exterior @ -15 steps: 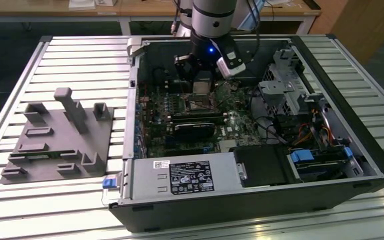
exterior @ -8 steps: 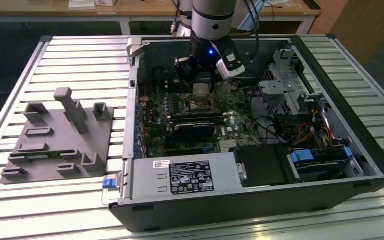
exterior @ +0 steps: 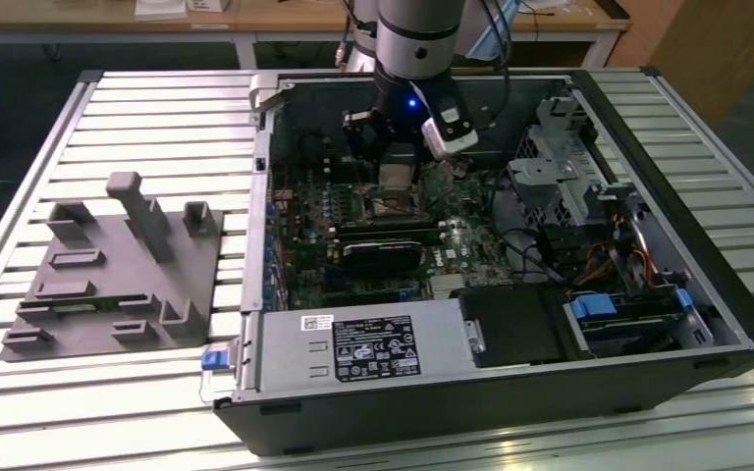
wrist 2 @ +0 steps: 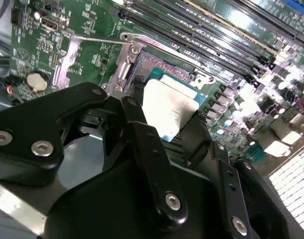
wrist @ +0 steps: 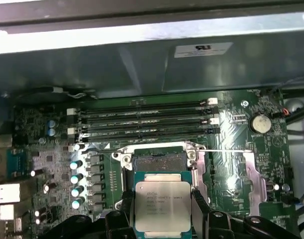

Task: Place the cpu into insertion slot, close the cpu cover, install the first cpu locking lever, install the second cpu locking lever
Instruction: 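Place the cpu into insertion slot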

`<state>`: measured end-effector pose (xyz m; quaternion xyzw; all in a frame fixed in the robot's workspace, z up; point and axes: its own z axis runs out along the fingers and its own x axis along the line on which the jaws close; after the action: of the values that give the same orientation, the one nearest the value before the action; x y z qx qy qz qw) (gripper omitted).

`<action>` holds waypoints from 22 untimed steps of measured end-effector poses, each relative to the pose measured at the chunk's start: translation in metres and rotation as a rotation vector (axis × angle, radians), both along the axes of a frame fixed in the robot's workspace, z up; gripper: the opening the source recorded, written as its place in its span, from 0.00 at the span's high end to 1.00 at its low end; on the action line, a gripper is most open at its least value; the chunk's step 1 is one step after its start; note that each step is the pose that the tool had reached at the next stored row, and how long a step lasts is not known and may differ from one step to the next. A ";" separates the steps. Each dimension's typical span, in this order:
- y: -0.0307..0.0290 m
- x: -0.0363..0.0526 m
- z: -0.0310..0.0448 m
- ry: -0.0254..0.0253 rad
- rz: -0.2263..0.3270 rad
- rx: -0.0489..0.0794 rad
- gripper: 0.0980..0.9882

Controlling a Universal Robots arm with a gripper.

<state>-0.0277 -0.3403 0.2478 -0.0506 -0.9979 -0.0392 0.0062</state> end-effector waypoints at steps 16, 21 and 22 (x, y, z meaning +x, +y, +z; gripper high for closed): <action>0.0000 0.0000 -0.0019 -0.0017 -0.226 -0.003 0.50; 0.0000 0.0000 -0.0024 -0.0032 -0.301 -0.004 0.50; 0.0000 0.0000 -0.0025 -0.0034 -0.314 -0.004 0.50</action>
<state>-0.0277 -0.3403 0.2453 -0.2059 -0.9778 -0.0376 -0.0019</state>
